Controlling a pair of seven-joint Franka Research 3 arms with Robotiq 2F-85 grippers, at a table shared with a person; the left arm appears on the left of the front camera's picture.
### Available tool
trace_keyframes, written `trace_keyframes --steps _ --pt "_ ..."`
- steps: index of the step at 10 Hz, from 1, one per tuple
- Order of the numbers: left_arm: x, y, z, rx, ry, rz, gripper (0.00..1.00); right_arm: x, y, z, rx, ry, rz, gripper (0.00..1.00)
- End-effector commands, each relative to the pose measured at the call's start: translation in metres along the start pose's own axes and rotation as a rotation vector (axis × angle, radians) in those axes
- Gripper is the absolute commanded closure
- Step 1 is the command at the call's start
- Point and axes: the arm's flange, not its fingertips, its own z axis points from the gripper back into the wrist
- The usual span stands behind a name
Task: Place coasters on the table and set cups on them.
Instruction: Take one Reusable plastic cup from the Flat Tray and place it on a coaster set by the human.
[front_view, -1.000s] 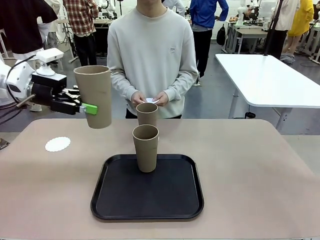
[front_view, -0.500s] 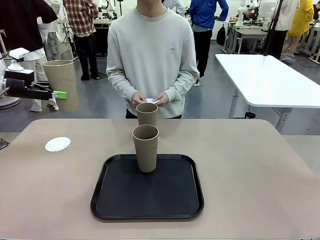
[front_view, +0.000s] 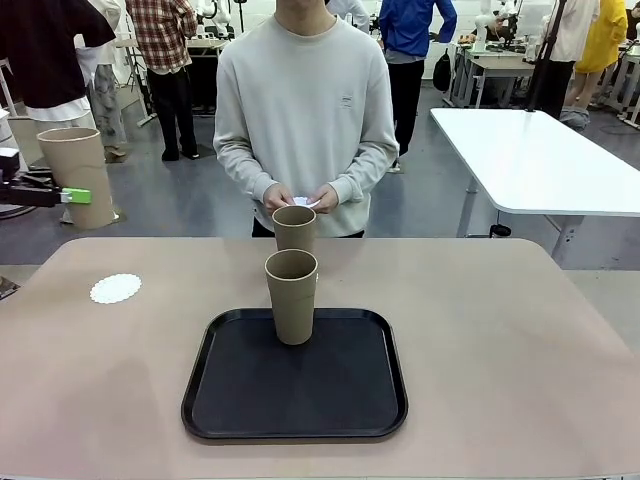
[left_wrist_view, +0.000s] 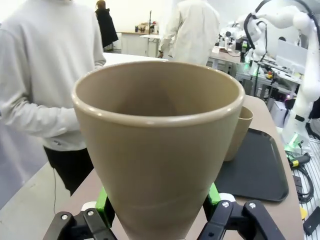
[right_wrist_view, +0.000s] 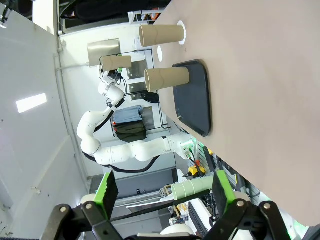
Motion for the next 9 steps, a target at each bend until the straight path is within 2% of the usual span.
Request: trace_keyframes --steps 1,3,4,9 --pt "-0.0045 0.0062 0.0159 0.025 -0.006 -0.006 0.16 -0.0016 0.0006 -0.0004 -0.005 0.005 -0.002 0.0" --pt "-0.0065 0.006 0.0255 0.038 -0.044 0.008 0.16 -0.0016 0.0006 -0.0004 -0.005 0.005 -0.002 0.0" --pt "-0.0085 0.0035 0.0213 0.041 -0.003 0.015 0.16 -0.0016 0.0006 -0.0004 -0.005 0.005 -0.002 0.0" --pt "-0.0085 0.0035 0.0213 0.041 -0.003 0.015 0.16 -0.0016 0.0006 -0.0004 -0.005 0.005 -0.002 0.0"
